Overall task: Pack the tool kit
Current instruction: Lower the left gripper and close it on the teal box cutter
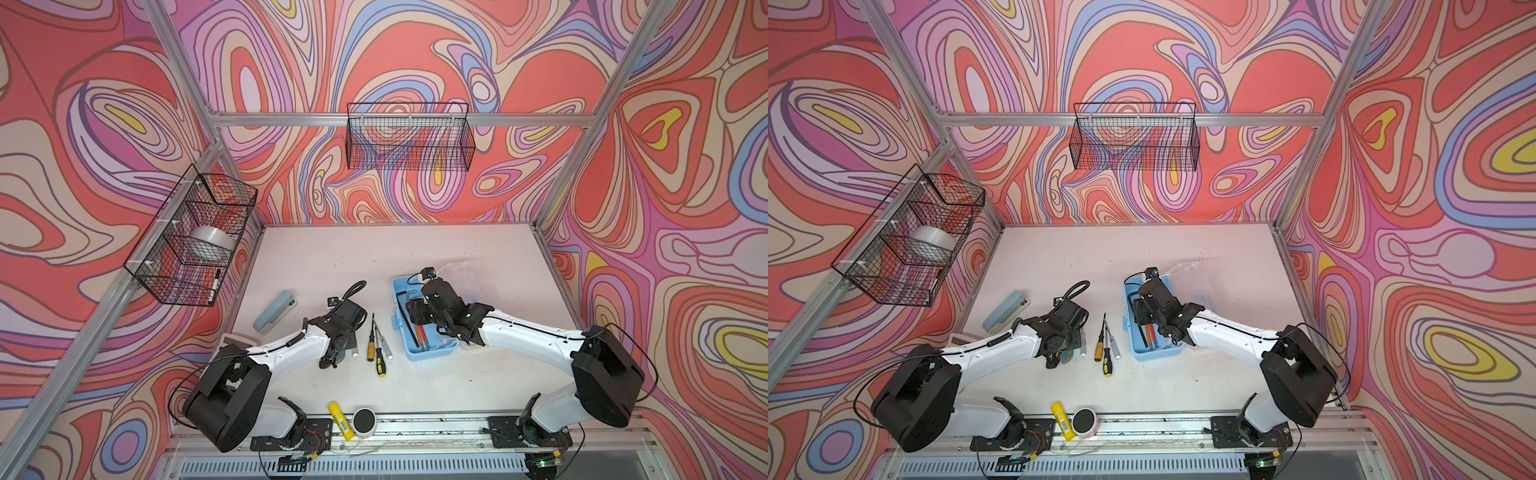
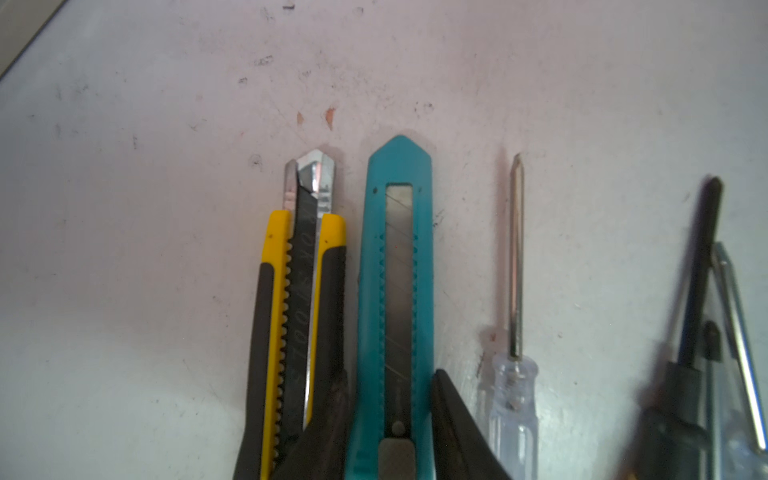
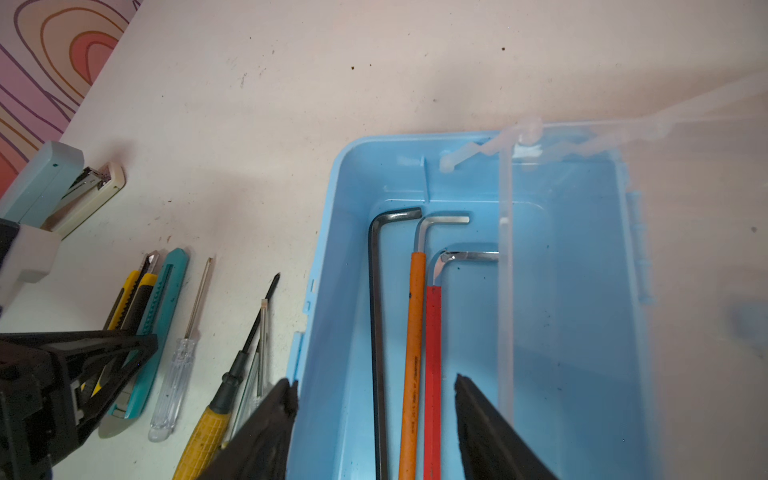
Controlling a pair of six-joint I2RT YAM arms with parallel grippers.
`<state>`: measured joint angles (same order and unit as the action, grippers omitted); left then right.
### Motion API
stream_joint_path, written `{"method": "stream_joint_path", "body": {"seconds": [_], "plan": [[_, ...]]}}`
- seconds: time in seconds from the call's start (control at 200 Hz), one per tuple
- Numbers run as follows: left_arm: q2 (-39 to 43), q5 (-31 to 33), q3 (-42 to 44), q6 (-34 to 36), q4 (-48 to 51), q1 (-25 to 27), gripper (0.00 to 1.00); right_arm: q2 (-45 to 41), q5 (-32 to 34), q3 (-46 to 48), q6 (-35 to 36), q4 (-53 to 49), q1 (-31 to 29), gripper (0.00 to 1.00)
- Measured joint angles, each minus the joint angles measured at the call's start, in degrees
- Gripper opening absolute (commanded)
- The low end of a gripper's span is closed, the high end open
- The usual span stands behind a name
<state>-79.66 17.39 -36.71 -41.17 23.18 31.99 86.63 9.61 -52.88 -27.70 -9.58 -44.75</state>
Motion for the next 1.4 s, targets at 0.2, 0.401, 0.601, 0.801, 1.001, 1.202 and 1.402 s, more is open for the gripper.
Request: {"method": "stream_joint_path", "body": {"seconds": [0.2,0.401,0.601,0.801,1.001,1.202,1.402], "plan": [[-2.4,-1.2,-0.4,0.1,-1.0,-1.3,0.34,0.2,0.0,0.0,0.0,0.0,0.4,0.63],[-3.3,-2.2,-0.8,0.3,-2.6,-2.1,0.3,0.2,0.0,0.0,0.0,0.0,0.8,0.64],[-3.2,-2.2,-0.8,0.6,-2.9,-2.1,0.2,0.2,0.0,0.0,0.0,0.0,1.0,0.64],[-0.9,-1.9,-1.2,0.7,-3.0,-2.1,0.16,0.3,-0.1,0.0,-0.1,0.2,1.2,0.63],[0.2,-2.2,-1.3,0.9,-2.7,-2.1,0.15,0.3,-0.1,0.0,-0.4,0.2,1.2,0.63],[0.2,-1.7,-1.3,1.0,-1.8,-2.1,0.31,0.4,-0.3,0.0,-0.4,0.2,1.2,0.63],[0.0,-0.9,-1.3,0.8,-1.7,-2.2,0.37,0.5,-0.5,0.0,-0.4,0.4,1.3,0.63]]}}
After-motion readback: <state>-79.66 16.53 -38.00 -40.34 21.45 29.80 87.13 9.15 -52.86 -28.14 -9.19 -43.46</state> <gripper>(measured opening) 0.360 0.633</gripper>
